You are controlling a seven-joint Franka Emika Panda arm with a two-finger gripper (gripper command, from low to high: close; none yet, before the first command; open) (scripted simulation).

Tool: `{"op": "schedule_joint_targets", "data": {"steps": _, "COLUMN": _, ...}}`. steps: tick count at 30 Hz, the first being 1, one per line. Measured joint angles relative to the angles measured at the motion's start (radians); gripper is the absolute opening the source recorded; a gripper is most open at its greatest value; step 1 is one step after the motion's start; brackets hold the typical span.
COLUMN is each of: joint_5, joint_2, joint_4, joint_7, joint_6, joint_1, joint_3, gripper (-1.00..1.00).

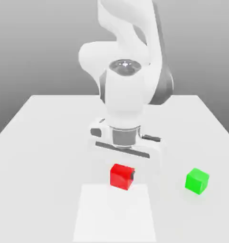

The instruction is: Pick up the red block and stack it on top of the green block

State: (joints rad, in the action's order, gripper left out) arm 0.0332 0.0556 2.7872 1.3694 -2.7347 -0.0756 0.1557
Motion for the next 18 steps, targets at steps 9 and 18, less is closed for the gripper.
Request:
{"op": "schedule_joint_targets", "data": {"steps": 9, "joint_5": 0.036, "joint_2": 0.030, "joint_4": -0.034, "joint_7": 0.365, "joint_6": 0.060, "joint_1": -0.252, "joint_3": 0.211, "gripper": -1.00}}
{"op": "schedule_joint_targets", "data": {"steps": 18, "joint_5": -0.182, "joint_2": -0.185, "joint_4": -0.047, "joint_7": 0.551, "joint_6": -0.128, "joint_1": -0.288, "joint_3": 0.158, "gripper": 1.00}}
